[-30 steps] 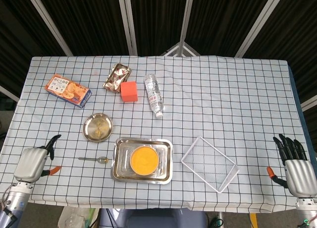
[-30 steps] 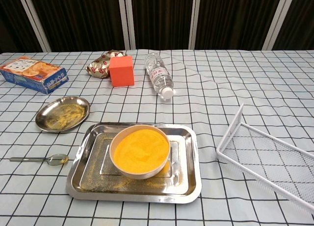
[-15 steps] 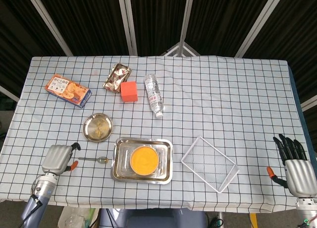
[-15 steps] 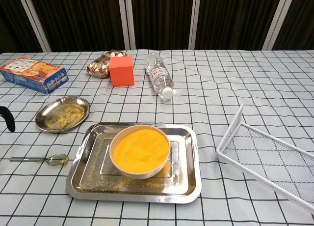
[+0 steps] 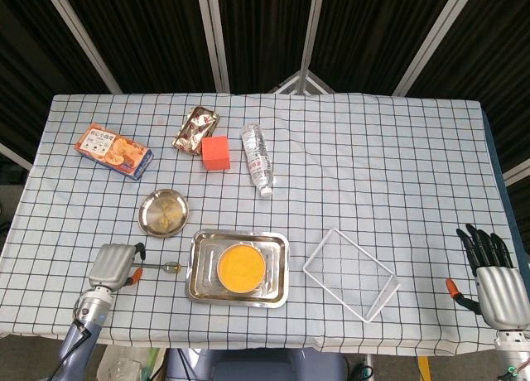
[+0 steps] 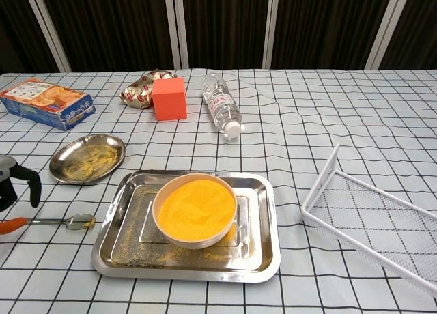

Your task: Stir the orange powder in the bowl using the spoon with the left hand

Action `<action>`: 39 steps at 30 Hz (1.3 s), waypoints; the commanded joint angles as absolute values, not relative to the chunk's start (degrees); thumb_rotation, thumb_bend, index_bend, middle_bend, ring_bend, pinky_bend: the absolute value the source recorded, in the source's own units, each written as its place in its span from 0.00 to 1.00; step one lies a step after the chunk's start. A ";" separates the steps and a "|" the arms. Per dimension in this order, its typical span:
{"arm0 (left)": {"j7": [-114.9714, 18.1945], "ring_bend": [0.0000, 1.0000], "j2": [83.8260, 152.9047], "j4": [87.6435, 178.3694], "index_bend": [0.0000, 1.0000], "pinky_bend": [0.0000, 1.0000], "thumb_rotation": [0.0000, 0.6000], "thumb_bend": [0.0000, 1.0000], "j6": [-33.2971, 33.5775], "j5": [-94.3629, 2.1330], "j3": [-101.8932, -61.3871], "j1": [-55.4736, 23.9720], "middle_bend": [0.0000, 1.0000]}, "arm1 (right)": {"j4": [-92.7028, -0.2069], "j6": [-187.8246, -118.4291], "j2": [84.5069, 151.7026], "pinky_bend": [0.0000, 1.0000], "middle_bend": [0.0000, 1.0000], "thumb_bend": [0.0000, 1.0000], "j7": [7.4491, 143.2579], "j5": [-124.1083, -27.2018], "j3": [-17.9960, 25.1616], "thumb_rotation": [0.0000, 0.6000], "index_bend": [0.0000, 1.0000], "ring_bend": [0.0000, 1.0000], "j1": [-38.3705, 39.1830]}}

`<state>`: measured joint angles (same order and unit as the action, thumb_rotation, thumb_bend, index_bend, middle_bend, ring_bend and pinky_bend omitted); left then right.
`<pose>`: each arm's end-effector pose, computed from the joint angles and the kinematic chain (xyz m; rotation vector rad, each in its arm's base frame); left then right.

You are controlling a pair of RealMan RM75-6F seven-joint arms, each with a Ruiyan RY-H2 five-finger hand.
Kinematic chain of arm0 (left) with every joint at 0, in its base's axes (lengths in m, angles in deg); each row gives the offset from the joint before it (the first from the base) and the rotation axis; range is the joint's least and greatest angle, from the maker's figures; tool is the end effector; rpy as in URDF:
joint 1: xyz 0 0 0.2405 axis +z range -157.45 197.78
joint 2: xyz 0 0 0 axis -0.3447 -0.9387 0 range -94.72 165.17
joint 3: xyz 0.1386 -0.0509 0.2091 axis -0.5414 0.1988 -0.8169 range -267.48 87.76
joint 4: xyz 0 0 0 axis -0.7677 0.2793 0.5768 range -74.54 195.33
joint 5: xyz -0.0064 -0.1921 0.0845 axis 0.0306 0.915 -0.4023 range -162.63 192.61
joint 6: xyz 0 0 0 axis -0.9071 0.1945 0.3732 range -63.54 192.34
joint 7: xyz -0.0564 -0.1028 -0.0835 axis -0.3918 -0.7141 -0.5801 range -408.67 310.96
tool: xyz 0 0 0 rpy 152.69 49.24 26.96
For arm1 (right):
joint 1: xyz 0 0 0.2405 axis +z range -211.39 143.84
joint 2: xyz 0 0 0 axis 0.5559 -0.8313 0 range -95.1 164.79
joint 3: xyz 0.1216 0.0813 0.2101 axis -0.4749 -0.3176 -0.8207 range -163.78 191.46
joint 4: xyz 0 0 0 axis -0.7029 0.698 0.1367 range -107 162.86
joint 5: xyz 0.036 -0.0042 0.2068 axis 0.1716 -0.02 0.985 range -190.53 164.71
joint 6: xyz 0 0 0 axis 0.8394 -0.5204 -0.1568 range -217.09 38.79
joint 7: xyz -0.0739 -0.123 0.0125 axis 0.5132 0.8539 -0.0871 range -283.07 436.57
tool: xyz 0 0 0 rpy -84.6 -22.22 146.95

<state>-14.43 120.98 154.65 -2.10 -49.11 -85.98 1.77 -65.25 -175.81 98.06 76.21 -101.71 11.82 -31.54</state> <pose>-0.2531 0.2283 0.0007 -1.6676 -1.0405 -0.5905 -0.3102 -0.1635 0.1616 1.3916 -0.9085 0.9128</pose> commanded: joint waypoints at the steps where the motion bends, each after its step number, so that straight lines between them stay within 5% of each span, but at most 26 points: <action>1: -14.70 0.86 121.81 153.72 0.47 0.92 1.00 0.47 -2.28 -48.81 -86.05 1.48 0.89 | -65.28 -175.81 98.07 0.00 0.00 0.36 76.25 -101.69 11.81 1.00 0.00 0.00 -31.55; 39: -15.31 0.86 124.67 150.17 0.51 0.92 1.00 0.51 -2.12 -45.44 -86.98 -0.29 0.90 | -65.70 -175.35 98.01 0.00 0.00 0.36 76.23 -101.05 11.74 1.00 0.00 0.00 -31.53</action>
<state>-15.33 124.66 150.19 -2.13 -45.46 -86.96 -0.28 -65.70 -175.35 98.01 76.23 -101.05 11.74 -31.53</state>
